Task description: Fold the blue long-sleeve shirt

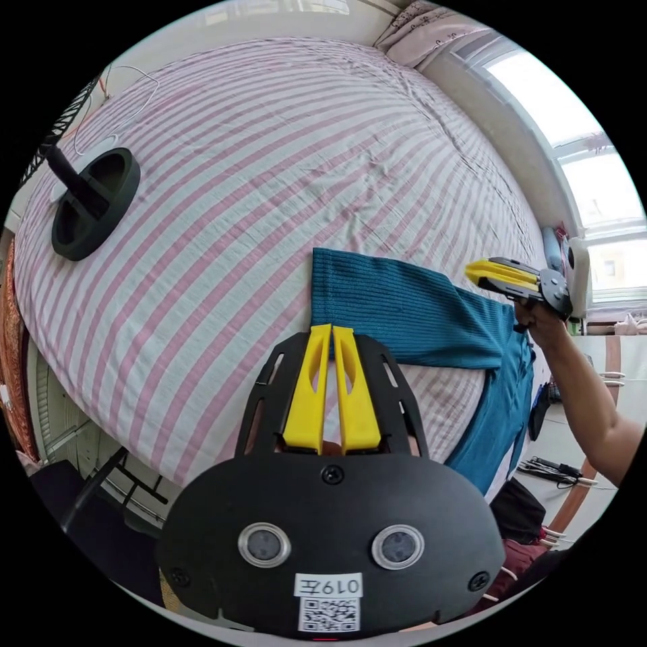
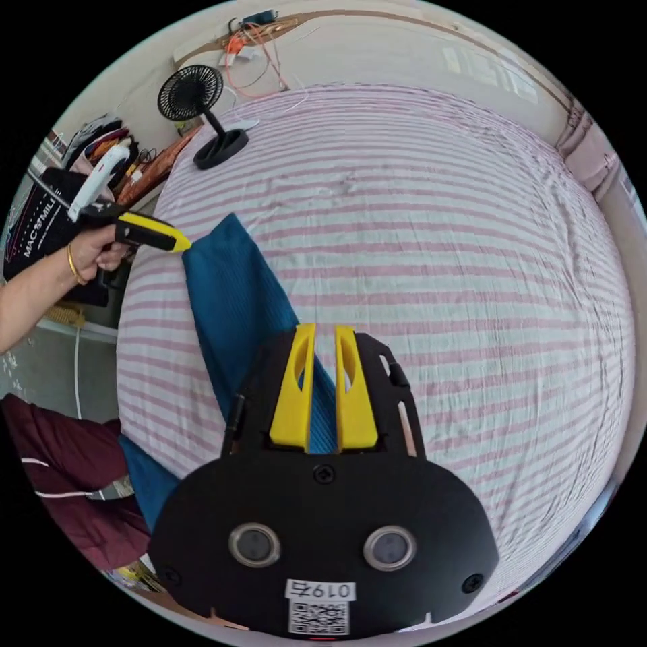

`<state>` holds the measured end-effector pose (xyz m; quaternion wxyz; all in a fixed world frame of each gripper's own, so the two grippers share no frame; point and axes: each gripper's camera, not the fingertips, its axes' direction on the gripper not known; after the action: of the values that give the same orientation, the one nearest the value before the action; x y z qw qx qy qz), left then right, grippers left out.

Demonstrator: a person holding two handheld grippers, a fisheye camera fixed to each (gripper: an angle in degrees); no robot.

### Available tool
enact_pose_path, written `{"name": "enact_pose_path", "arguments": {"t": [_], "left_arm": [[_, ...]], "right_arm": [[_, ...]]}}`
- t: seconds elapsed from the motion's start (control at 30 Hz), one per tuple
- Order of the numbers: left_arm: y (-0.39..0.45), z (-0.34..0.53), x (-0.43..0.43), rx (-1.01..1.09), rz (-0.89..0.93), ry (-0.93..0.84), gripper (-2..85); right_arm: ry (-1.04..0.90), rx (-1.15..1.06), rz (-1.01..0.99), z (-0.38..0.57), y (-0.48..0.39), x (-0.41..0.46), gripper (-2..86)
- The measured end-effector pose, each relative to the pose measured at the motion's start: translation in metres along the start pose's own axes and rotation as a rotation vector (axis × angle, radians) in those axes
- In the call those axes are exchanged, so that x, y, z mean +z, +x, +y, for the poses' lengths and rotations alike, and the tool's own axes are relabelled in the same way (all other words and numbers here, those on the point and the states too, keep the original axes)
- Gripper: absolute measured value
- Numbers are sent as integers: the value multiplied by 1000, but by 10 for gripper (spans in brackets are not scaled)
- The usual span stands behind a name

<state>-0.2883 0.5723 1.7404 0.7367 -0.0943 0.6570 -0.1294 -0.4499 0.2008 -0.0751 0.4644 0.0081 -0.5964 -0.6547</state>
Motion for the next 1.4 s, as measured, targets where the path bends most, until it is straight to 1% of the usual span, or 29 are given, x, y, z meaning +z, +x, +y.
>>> {"name": "enact_pose_path", "arguments": {"t": [0.13,0.27,0.37,0.47,0.53,0.6,0.7,0.73,0.83,0.9,0.97,1.03,1.1,1.2,1.3,1.37,1.4], "left_arm": [[2,-2,16,9,-29,-78,11],[2,-6,17,-8,-19,-80,11],[7,-10,18,4,-39,-92,10],[10,-15,19,9,-49,-104,9],[10,-18,18,1,-45,-107,7],[9,-19,19,-4,-40,-106,6],[10,-22,19,-13,-41,-107,6],[11,-24,18,-14,-42,-109,6],[12,-27,18,-23,-38,-115,6],[11,-30,17,-30,-33,-120,5],[11,-32,17,-29,-32,-127,5],[12,-36,18,-25,-36,-134,5],[14,-38,18,-20,-42,-138,5],[17,-41,18,-8,-58,-145,4],[19,-44,19,5,-70,-154,4],[20,-47,19,11,-73,-161,4],[20,-48,19,13,-75,-165,4]], "right_arm": [[-75,-25,-73,3,14,11,74],[-90,-54,-117,4,23,12,50],[-99,-43,-135,1,31,11,13],[-106,-64,-110,-1,34,10,-4],[-82,-38,-86,-2,41,6,-3],[-54,-17,-118,-4,48,4,12],[-81,-19,-99,-3,51,8,59],[-84,-14,-97,-3,53,8,60],[-16,54,-83,5,66,-11,60],[44,119,-39,25,83,-34,49],[46,162,9,46,99,-48,43],[11,179,35,71,116,-55,41],[-90,168,21,99,133,-52,47],[-194,138,35,120,145,-47,56],[-249,134,40,132,155,-42,53],[-295,118,30,133,158,-35,44],[-317,111,36,133,159,-30,18]]}}
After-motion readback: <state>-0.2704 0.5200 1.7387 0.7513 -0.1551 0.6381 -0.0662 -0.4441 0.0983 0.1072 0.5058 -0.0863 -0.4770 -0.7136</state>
